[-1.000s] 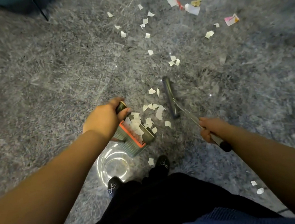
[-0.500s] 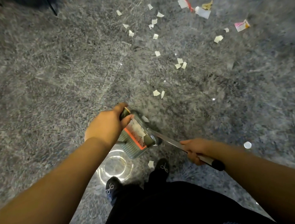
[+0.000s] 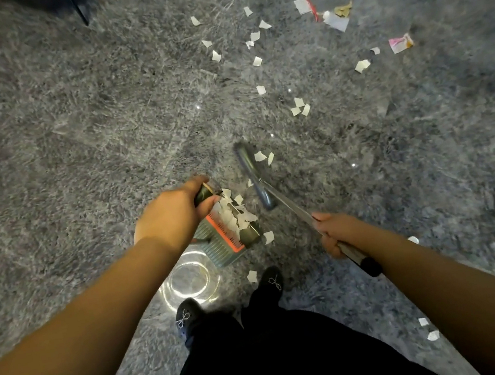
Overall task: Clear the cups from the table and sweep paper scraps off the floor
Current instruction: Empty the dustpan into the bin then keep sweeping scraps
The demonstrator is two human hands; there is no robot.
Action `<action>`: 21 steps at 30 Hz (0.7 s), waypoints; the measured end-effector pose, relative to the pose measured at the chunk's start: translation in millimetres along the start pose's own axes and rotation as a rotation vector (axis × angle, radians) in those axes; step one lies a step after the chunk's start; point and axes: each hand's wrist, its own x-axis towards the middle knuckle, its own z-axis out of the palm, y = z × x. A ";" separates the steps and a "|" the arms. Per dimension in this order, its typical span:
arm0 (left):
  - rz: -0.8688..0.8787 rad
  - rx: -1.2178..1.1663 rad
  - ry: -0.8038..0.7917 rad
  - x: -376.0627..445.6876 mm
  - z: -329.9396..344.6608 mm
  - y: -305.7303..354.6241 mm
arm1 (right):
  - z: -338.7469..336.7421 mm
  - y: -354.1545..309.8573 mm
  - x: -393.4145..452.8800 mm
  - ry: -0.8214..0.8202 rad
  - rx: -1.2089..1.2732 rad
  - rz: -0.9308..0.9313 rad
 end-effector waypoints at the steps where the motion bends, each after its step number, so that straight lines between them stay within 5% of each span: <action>1: -0.002 0.001 0.003 -0.4 0.7 1.3 | 3.1 -5.5 6.4 0.008 -0.042 -0.023; 9: -0.038 0.009 -0.022 0.6 -0.1 -0.2 | 27.1 -17.1 30.0 -0.112 -0.034 0.095; 13: -0.044 0.007 -0.032 1.4 -0.8 -0.7 | 31.7 -8.2 5.1 -0.213 -0.235 0.103; 21: -0.041 0.005 -0.030 -0.8 -4.5 0.3 | 10.9 7.6 -37.5 -0.250 -0.063 0.126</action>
